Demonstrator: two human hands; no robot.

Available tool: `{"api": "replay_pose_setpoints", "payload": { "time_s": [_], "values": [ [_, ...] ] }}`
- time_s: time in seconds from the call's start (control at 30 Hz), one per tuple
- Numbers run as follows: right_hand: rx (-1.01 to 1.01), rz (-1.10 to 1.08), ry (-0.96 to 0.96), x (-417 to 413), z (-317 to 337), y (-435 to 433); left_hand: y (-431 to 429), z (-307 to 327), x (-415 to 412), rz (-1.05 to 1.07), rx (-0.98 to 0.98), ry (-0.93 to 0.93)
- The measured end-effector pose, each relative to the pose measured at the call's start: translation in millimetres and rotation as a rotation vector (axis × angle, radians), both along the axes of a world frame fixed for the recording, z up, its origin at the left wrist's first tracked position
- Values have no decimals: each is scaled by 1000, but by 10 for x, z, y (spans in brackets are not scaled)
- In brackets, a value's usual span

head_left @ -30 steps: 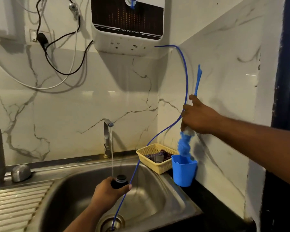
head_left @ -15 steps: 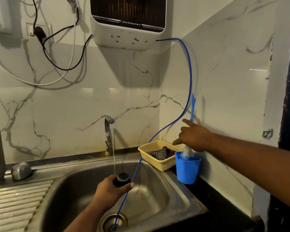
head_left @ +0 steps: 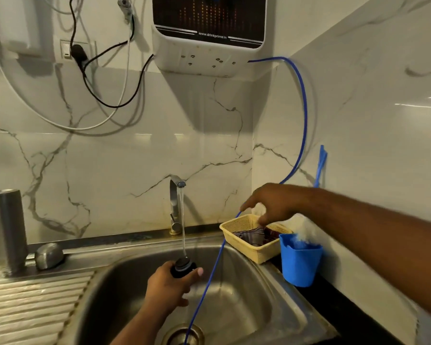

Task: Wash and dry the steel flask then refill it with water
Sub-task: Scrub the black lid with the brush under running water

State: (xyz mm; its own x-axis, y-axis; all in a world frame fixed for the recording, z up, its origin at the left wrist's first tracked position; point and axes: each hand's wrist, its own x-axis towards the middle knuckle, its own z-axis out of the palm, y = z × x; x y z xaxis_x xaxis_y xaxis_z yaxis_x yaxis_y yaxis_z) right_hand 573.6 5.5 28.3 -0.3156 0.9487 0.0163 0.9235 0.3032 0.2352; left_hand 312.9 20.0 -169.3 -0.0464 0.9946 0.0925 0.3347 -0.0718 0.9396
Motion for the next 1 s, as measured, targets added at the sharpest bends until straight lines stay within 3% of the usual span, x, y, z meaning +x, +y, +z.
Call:
{"api": "replay_pose_setpoints", "payload": {
  "time_s": [0.1,0.3,0.57,0.67,0.8,1.0],
  "values": [
    [-130,62,558,-523,-558,148,35,40,-71,34,32,-62],
    [-457,-61,1151,-1458,-1726,690,238,-48,-249,102,83,92],
    [-296,-252,1353,-1681,-2018,1285,582,-279,-320,303,-44,7],
    [-320,-311,1385,-1616,-2238,1499,866,-150,-429,298,-15,-30],
    [-580,-406,1891,-1587,-2130,1462,1165,50,-519,169,200,103],
    [-640,-473,2178,-1700,-2149,1594,1319,-261,-193,-103,345,260]
  ]
}}
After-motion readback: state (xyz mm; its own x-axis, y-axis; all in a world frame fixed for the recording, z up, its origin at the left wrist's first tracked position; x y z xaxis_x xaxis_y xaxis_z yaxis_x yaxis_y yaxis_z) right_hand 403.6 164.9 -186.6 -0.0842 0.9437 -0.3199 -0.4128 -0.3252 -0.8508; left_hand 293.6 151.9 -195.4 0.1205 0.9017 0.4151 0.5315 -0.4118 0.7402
